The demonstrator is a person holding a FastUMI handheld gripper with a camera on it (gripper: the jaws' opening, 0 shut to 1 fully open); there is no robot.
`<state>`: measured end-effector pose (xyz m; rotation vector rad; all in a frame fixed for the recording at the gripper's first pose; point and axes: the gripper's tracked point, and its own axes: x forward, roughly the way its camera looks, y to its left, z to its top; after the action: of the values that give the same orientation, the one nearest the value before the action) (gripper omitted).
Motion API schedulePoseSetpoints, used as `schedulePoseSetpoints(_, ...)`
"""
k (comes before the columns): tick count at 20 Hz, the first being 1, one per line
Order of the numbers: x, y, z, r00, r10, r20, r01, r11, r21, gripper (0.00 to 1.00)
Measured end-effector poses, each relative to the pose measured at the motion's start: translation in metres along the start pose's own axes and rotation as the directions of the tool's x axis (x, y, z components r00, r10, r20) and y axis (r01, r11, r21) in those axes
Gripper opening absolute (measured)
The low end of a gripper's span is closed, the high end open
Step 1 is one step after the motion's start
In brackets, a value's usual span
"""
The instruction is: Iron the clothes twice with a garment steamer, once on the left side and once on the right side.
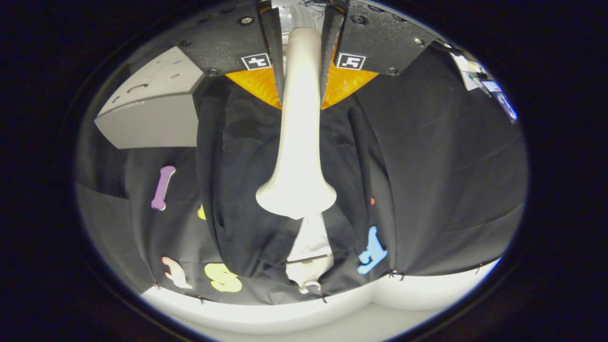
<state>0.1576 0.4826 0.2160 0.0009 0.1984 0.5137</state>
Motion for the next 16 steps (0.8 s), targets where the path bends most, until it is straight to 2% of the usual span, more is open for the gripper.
schedulePoseSetpoints(9, 0.036, 0.081, 0.058, 0.992, 0.085, 0.093, -0.078, 0.993, -0.084, 0.37)
schedulePoseSetpoints(16, 0.080, 0.109, 0.069, 0.995, 0.072, 0.076, -0.063, 0.992, -0.109, 0.37)
